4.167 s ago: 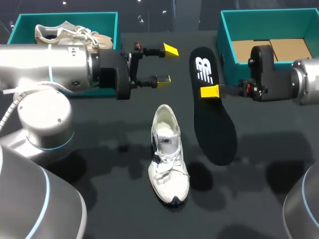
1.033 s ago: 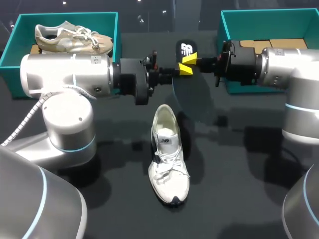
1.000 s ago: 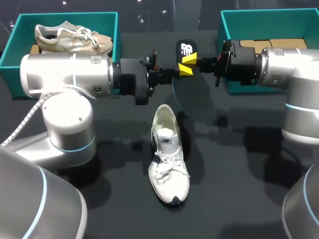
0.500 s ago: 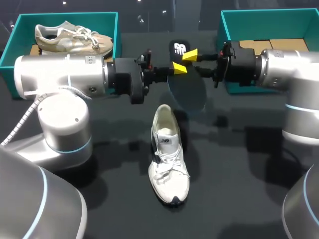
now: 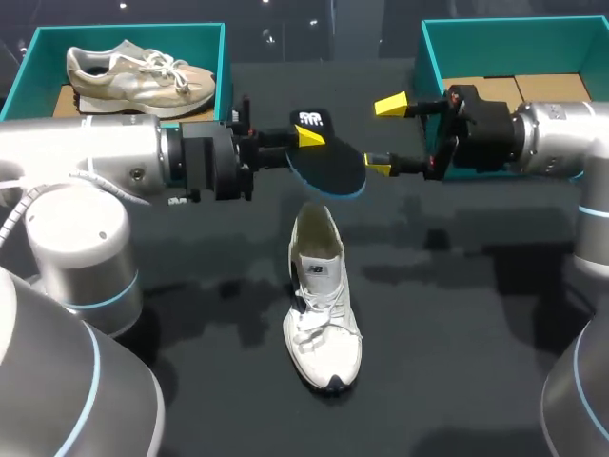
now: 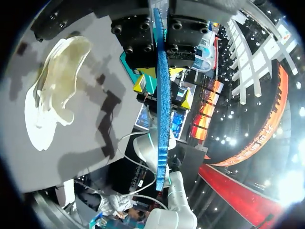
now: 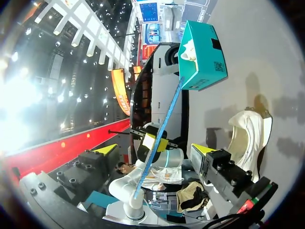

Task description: Take the shoe out of the shoebox, open the shoe tongue, remove and reinsert the insole, then place the shoe into the shoebox

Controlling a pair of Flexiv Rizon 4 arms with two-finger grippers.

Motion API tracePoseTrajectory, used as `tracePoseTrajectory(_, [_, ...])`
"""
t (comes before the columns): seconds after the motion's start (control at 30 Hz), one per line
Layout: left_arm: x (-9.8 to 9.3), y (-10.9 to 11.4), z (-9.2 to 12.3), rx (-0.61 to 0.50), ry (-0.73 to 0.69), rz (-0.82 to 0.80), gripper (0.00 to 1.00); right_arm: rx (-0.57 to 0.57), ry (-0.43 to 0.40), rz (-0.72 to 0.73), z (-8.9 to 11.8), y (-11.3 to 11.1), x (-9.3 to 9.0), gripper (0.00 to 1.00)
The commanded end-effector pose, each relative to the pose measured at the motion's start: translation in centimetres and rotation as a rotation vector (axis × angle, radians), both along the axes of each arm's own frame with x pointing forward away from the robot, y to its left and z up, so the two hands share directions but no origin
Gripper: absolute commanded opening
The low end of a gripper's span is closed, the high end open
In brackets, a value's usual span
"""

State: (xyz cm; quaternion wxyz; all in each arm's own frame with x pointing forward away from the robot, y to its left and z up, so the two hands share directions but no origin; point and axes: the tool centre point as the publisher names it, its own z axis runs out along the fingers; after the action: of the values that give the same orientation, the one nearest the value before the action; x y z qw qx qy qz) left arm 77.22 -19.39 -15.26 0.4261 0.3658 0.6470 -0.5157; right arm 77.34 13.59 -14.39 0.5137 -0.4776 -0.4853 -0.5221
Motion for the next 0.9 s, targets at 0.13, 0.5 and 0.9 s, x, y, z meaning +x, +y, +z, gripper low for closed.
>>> tracePoseTrajectory(0.13, [-0.50,1.68,0.47,-0.074,0.387,-0.003,0.00,-0.015,-0.006,-0.041,0.07,-1.06,-0.79,1.00])
tracePoseTrajectory(0.5, [-0.50,1.68,0.47,-0.074,0.387,-0.003,0.00,-0.015,-0.006,-0.041,0.07,-1.06,-0.79,1.00])
tracePoseTrajectory(0.9, [-1.01,1.47,1.19,-0.043,0.559,0.041,0.00,-0.015,-0.006,-0.041,0.07,-1.06,-0.79,1.00])
